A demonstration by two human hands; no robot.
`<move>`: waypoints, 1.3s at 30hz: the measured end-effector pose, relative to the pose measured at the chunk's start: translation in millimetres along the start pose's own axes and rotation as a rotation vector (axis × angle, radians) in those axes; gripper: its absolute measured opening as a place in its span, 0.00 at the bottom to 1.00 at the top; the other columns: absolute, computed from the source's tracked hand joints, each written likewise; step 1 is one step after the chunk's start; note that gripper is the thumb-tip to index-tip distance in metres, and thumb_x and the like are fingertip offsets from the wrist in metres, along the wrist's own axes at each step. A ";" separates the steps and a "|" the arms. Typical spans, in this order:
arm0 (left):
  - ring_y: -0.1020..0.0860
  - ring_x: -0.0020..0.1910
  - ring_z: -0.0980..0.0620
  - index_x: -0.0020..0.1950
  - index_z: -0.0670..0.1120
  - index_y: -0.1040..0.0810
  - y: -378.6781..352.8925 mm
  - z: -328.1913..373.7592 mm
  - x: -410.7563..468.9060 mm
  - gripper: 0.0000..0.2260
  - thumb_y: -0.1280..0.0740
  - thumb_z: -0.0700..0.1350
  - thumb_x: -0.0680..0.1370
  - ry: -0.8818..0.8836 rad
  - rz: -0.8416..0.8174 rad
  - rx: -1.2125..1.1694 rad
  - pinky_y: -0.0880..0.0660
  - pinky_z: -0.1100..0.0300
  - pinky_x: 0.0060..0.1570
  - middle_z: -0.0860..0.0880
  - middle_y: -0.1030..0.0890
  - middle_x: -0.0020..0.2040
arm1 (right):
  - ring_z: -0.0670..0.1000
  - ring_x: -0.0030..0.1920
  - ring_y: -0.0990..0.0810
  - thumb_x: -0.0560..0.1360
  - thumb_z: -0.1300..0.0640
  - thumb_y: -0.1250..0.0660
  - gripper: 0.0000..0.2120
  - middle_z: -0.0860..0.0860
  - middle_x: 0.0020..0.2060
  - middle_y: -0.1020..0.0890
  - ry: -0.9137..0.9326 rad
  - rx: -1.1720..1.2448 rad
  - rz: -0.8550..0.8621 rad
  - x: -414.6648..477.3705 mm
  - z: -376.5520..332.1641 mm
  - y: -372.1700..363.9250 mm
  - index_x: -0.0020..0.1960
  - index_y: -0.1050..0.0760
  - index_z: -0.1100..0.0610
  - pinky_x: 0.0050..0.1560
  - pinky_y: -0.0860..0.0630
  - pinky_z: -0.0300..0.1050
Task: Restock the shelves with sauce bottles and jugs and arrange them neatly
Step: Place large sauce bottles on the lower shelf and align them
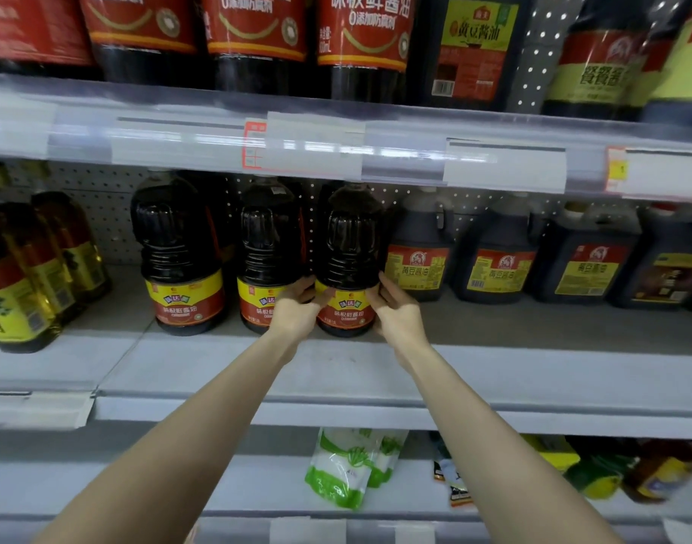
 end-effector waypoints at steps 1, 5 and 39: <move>0.24 0.60 0.50 0.67 0.44 0.27 1.1 -0.2 -5.9 0.19 0.30 0.43 0.77 -0.008 0.001 0.021 0.28 0.47 0.64 0.46 0.22 0.63 | 0.52 0.65 0.26 0.77 0.54 0.31 0.24 0.51 0.66 0.24 -0.005 -0.012 -0.007 -6.7 -1.0 2.3 0.72 0.30 0.50 0.67 0.28 0.56; 0.24 0.60 0.50 0.70 0.44 0.29 -2.0 2.4 -46.3 0.24 0.30 0.48 0.76 -0.031 0.024 0.121 0.26 0.50 0.61 0.46 0.22 0.61 | 0.48 0.58 0.25 0.78 0.56 0.34 0.22 0.47 0.55 0.23 0.028 -0.082 -0.042 -40.9 -17.3 22.3 0.71 0.31 0.57 0.62 0.26 0.49; 0.21 0.50 0.49 0.57 0.45 0.23 174.8 -407.9 -324.6 0.10 0.30 0.43 0.76 0.659 -0.129 0.279 0.27 0.62 0.49 0.53 0.21 0.43 | 0.46 0.38 0.21 0.79 0.59 0.34 0.04 0.50 0.41 0.19 -0.754 -0.155 0.038 -366.6 412.6 -47.3 0.52 0.24 0.58 0.37 0.26 0.32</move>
Point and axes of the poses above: each hand's wrist, its own x-axis towards the middle knuckle, its own y-axis out of the back of the hand, z = x × y, the point moved 5 cm from there along x, towards the middle knuckle
